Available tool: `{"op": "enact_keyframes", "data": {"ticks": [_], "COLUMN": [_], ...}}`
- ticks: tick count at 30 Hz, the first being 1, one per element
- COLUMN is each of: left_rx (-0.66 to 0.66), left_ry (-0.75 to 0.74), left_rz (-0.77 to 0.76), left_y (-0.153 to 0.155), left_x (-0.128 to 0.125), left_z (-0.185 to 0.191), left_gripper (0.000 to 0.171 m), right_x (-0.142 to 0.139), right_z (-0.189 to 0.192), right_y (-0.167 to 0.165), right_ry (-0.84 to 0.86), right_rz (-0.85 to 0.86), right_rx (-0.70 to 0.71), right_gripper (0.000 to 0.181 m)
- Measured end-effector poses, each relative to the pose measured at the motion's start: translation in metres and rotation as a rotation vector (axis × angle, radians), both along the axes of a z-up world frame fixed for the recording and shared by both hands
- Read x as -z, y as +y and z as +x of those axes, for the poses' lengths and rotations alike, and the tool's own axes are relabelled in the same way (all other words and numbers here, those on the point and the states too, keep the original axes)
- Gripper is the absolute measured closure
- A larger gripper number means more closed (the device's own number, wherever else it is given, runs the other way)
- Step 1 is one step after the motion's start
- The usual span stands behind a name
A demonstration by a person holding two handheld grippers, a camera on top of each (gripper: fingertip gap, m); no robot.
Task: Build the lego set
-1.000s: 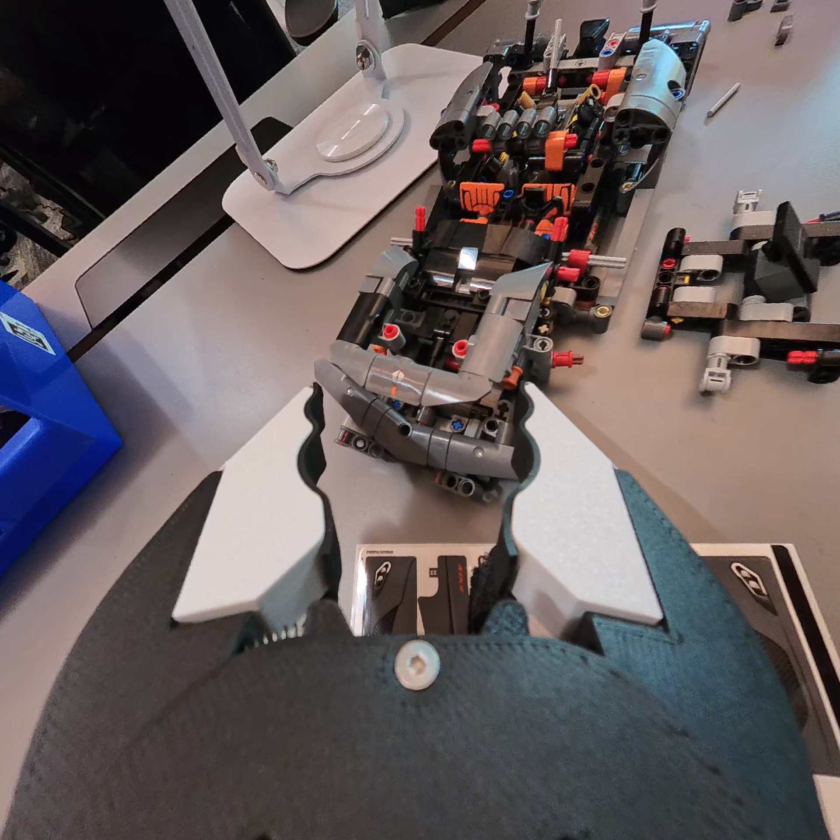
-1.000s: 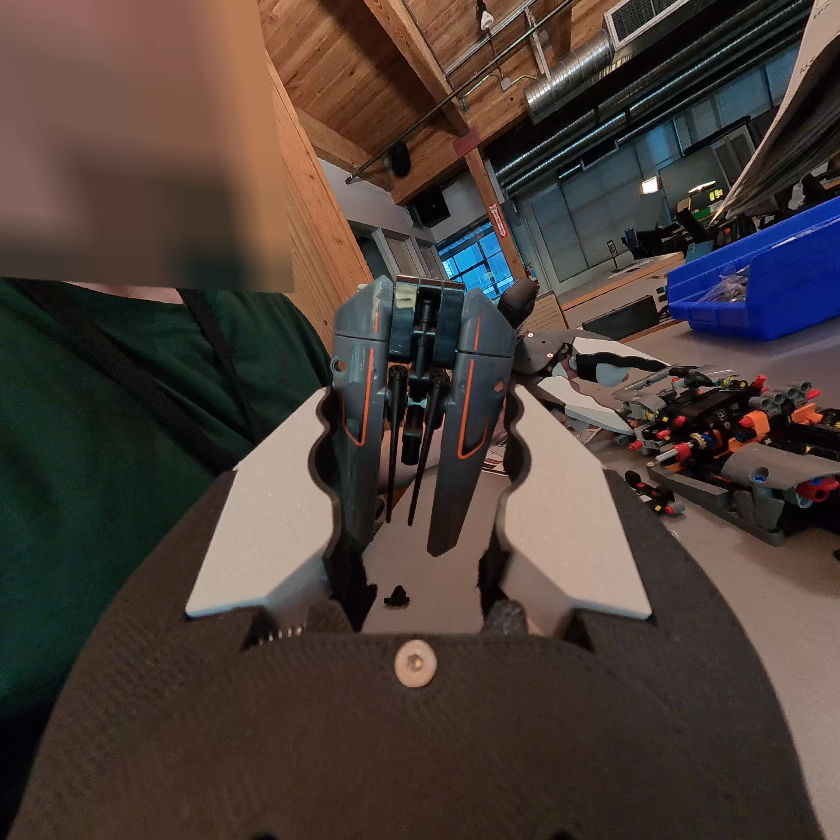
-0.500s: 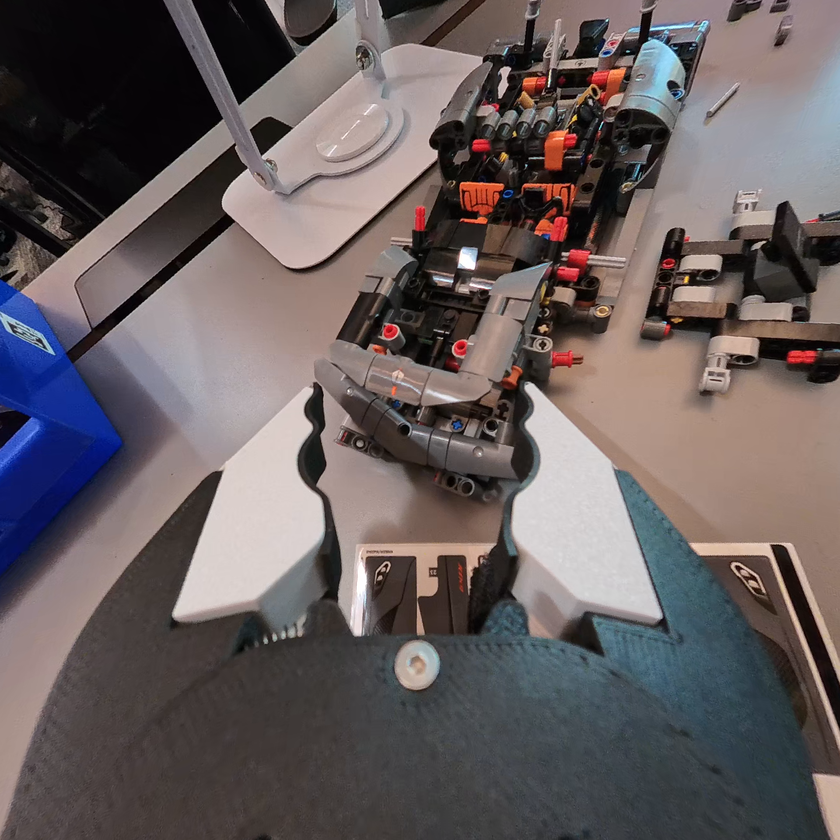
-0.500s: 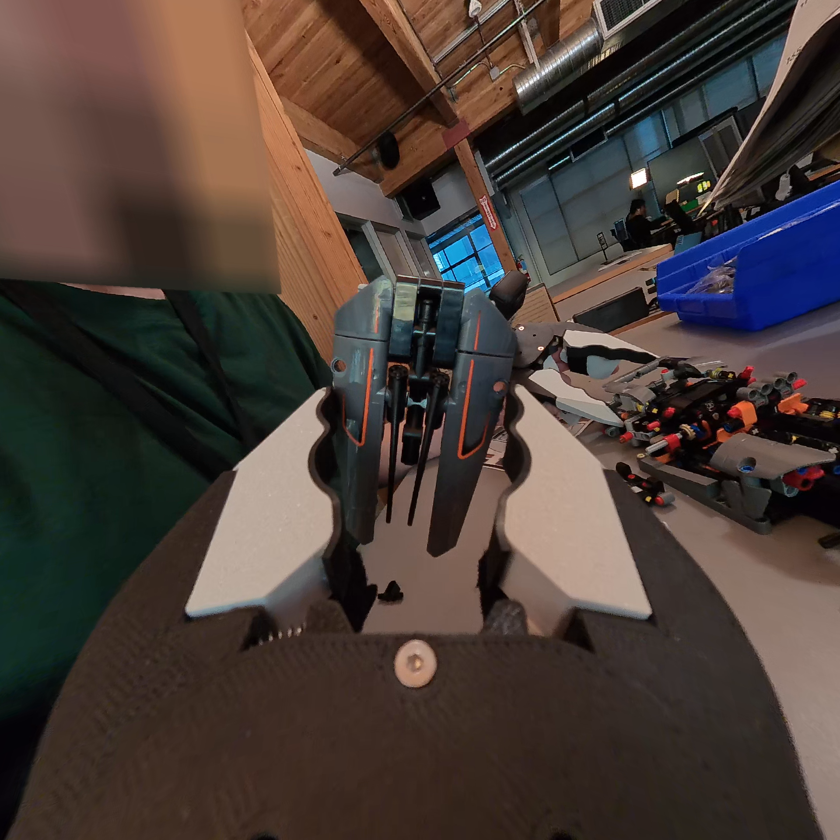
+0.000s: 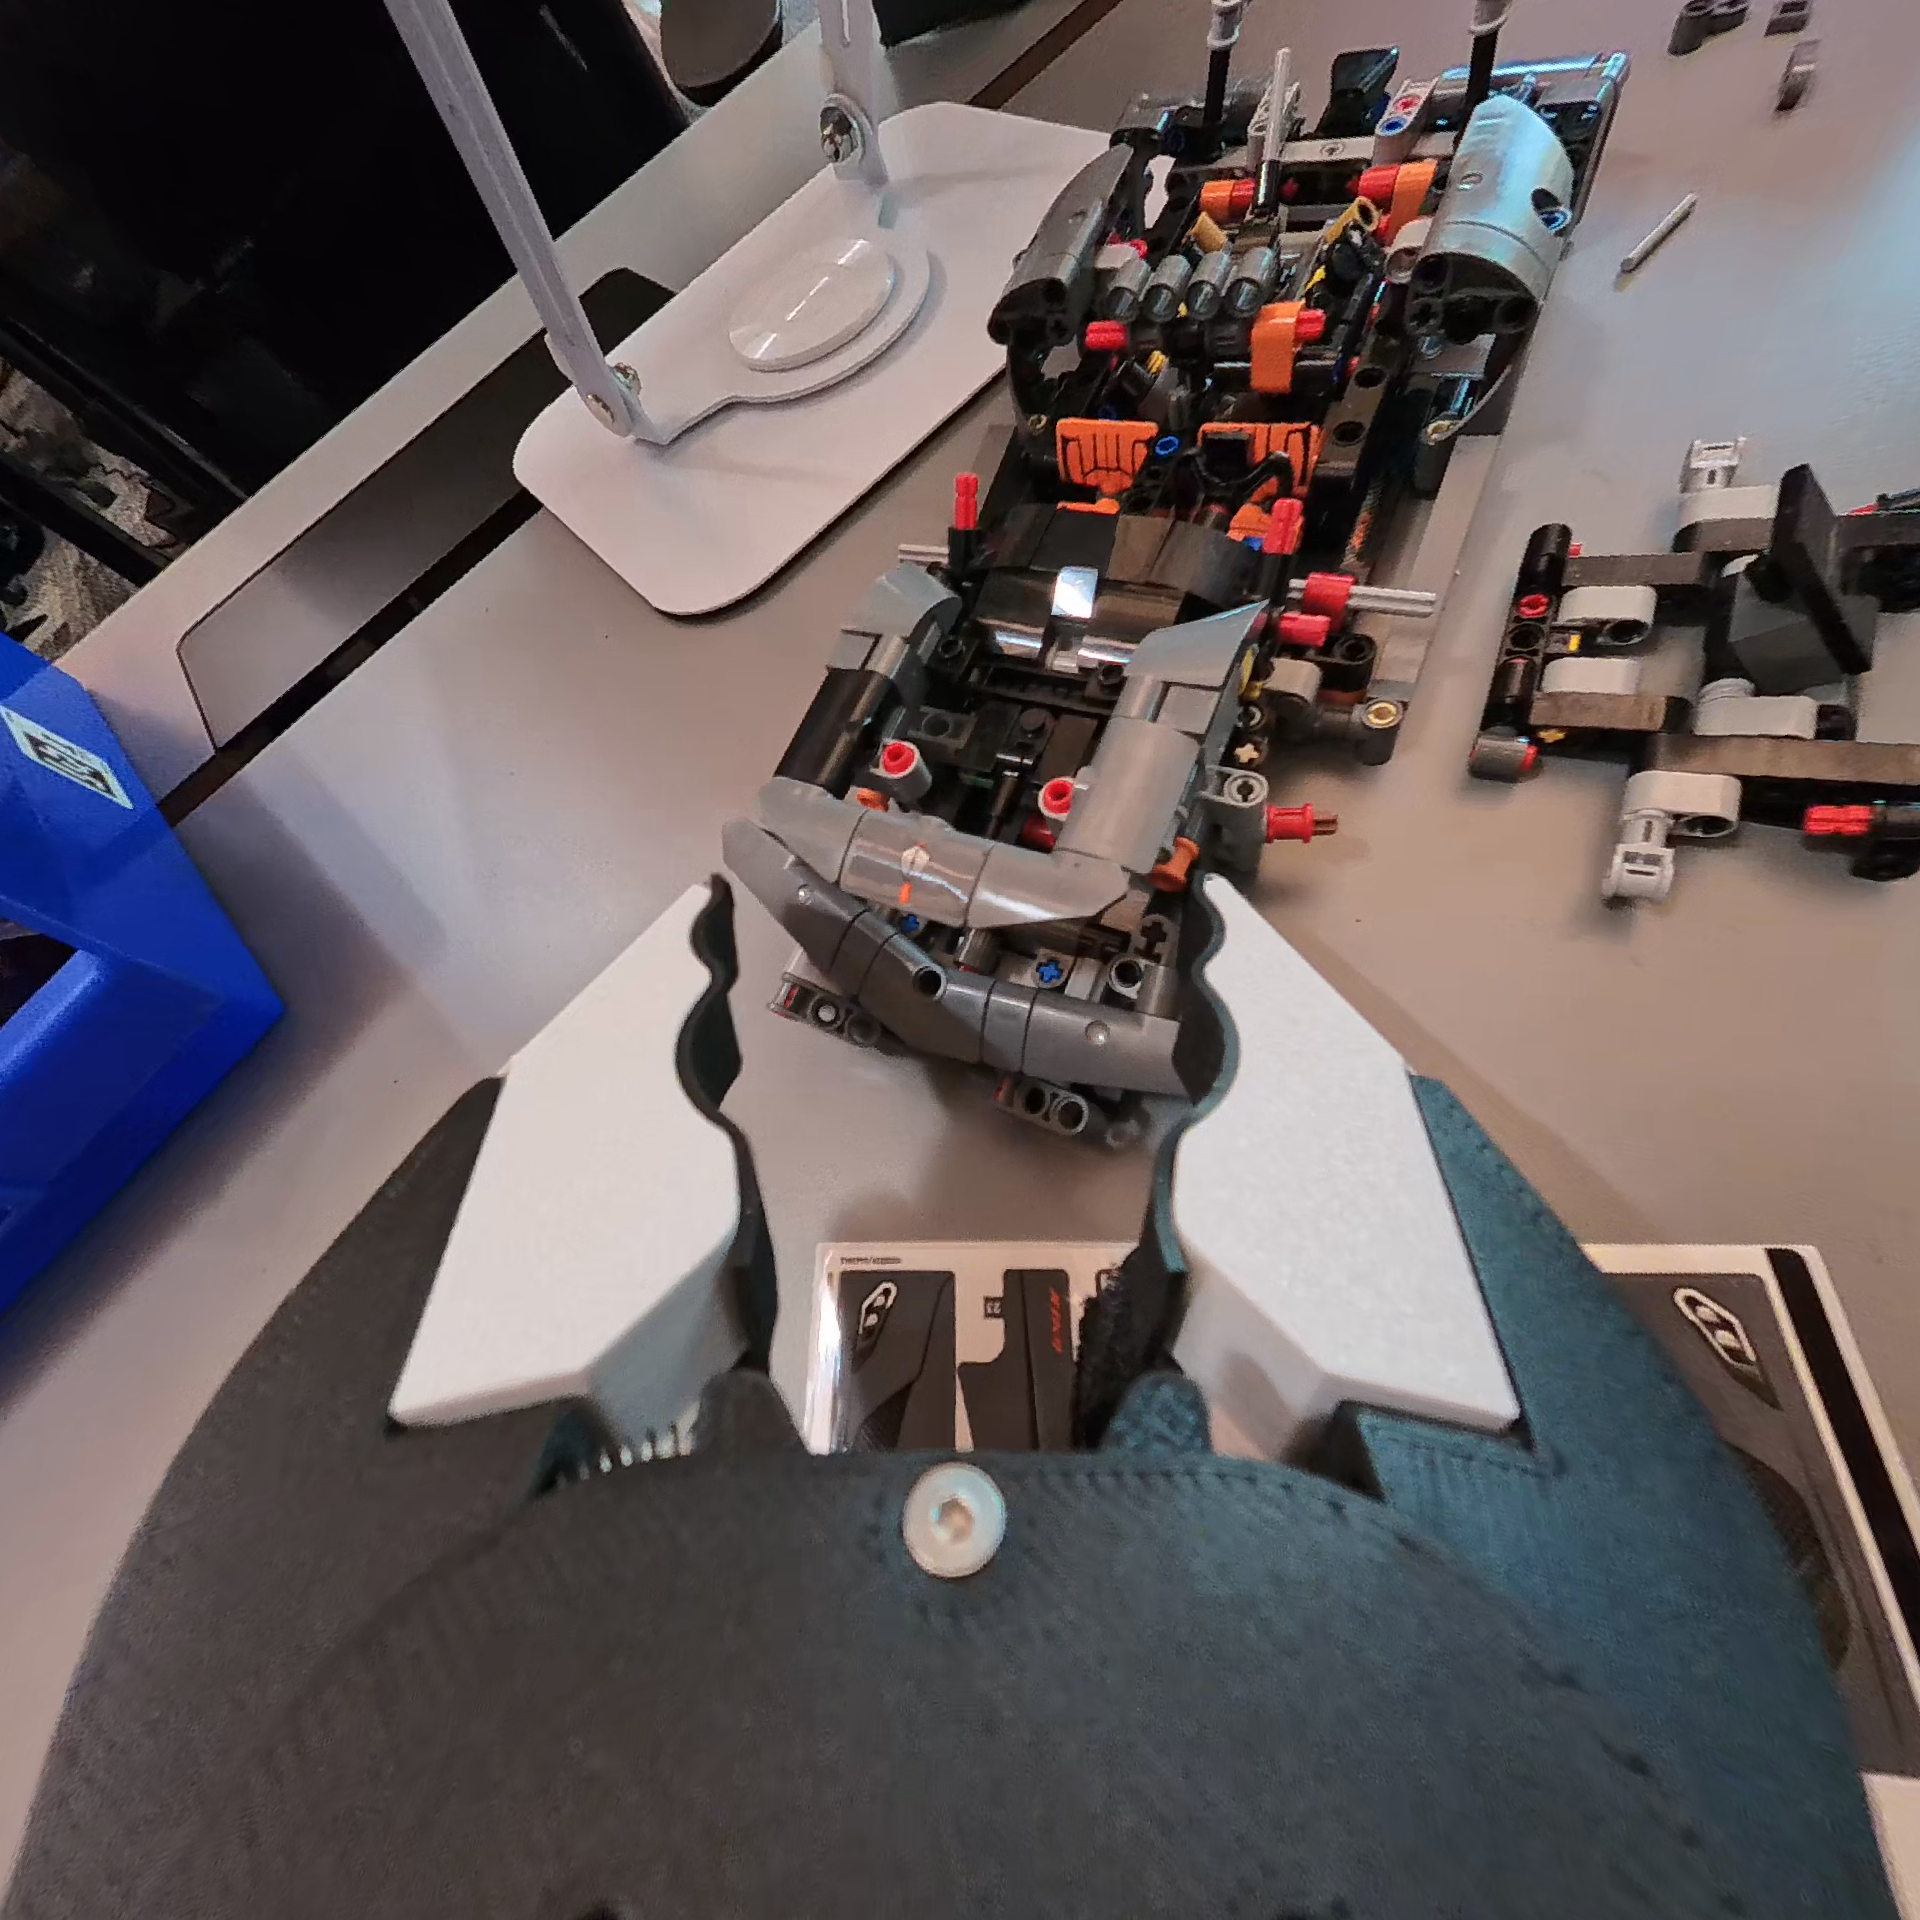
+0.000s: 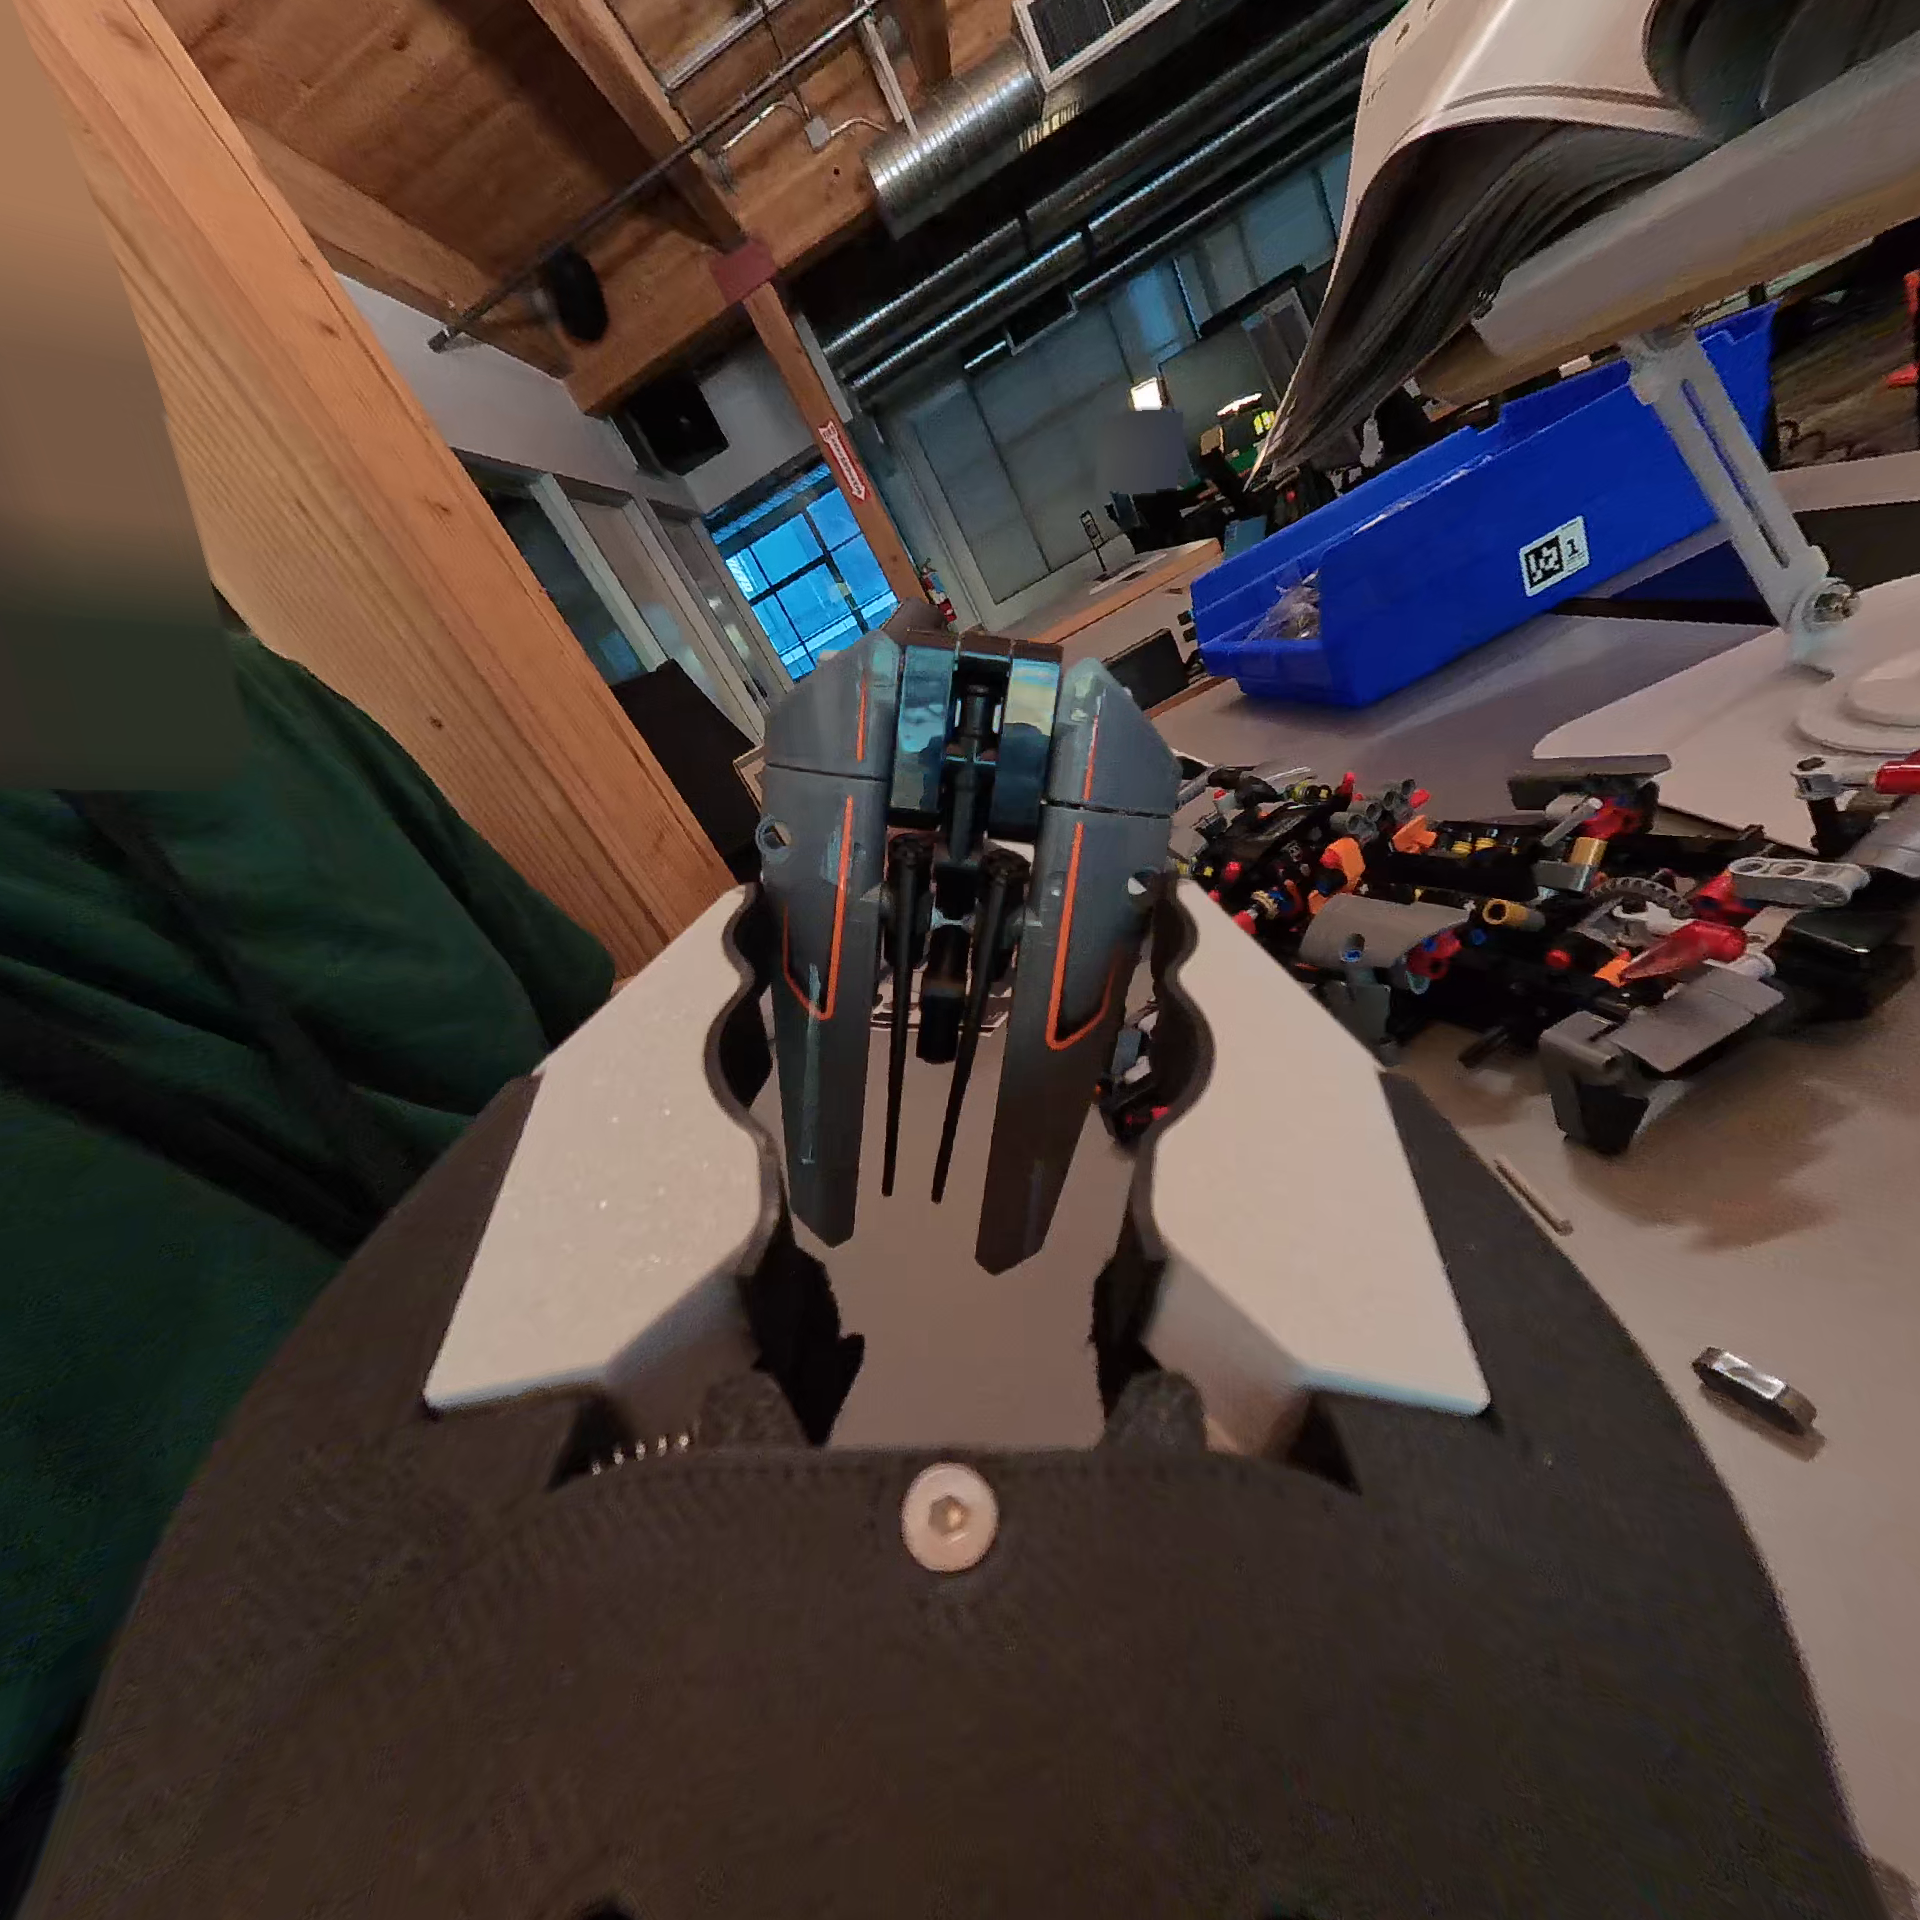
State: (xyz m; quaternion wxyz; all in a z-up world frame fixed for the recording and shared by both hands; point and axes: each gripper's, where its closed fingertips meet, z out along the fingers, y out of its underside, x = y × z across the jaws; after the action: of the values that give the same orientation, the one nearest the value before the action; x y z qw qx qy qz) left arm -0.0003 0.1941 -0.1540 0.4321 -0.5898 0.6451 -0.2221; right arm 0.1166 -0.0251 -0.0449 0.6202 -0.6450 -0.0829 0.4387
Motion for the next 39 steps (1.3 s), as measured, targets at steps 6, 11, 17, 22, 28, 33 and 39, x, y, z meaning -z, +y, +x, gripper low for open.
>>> {"op": "enact_keyframes", "data": {"ticks": [6,11,17,22,28,33,39], "left_rx": [-0.033,0.000,0.283,0.530,0.742,0.800,0.767], "left_ry": [-0.114,-0.171,-0.177,-0.189,-0.195,-0.187,-0.213], "left_rz": [0.088,0.341,0.519,0.660,0.707,0.617,0.538], "left_y": [0.011,-0.006,-0.106,-0.182,-0.232,-0.243,-0.240], "left_x": [-0.029,-0.072,-0.104,-0.114,-0.110,-0.105,-0.103], "left_z": [-0.009,-0.009,0.037,0.068,0.072,0.065,0.062], "left_gripper": [0.075,0.072,0.073,0.074,0.102,0.119,0.119], "right_x": [0.016,0.026,0.027,0.019,0.003,0.007,0.006], "right_z": [0.000,-0.011,-0.029,-0.049,-0.074,-0.086,-0.087], "right_y": [0.009,0.011,0.006,-0.004,-0.025,-0.033,-0.031], "right_ry": [-0.166,-0.365,-0.315,-0.220,-0.092,-0.060,0.012], "right_rz": [-0.059,-0.088,-0.109,-0.095,-0.060,-0.097,-0.117], "right_rx": [0.088,0.117,0.005,-0.139,-0.348,-0.452,-0.482], "right_gripper": [0.109,0.109,0.109,0.109,0.109,0.109,0.109]}}
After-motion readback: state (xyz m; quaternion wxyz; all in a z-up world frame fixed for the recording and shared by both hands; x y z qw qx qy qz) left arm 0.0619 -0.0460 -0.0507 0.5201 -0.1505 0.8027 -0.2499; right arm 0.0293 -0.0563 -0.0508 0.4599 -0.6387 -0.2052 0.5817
